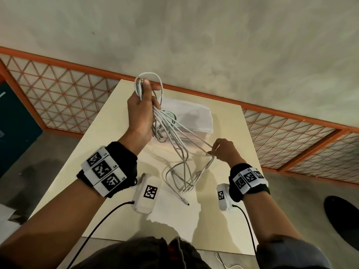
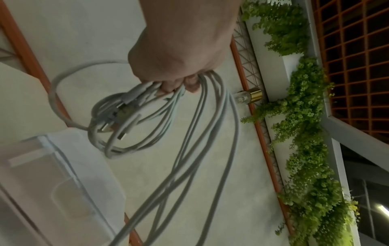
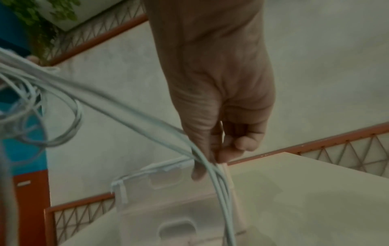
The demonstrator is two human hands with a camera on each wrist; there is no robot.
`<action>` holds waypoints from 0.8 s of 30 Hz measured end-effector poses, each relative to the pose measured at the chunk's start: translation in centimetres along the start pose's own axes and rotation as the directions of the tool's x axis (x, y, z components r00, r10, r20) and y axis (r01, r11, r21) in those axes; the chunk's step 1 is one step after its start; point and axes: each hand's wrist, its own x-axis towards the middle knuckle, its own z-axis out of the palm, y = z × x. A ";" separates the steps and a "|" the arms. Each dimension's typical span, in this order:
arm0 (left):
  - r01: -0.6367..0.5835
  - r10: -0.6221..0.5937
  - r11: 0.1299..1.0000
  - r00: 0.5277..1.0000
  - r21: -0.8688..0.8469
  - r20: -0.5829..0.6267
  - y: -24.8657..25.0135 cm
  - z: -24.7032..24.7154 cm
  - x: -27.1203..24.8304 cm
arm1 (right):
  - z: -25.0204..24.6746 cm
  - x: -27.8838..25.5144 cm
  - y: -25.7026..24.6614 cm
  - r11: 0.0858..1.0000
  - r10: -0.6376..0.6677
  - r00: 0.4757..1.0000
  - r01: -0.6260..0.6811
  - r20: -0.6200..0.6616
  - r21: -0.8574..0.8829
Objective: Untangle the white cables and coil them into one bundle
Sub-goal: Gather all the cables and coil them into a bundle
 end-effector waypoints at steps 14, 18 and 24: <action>-0.084 0.079 0.990 0.996 -0.113 -0.041 2.6 -1.2 1.7 | 2.1 -0.4 3.9 0.997 0.068 0.998 -0.068 -0.003 0.040; -0.086 0.086 0.996 0.994 0.000 -0.067 1.3 -0.8 1.7 | 3.4 -1.0 2.9 0.968 -0.046 0.988 0.007 0.149 0.249; -0.099 0.111 0.986 0.991 0.134 -0.079 -0.9 0.2 1.0 | 1.8 -2.8 -3.6 0.826 -0.383 0.882 0.195 0.273 0.529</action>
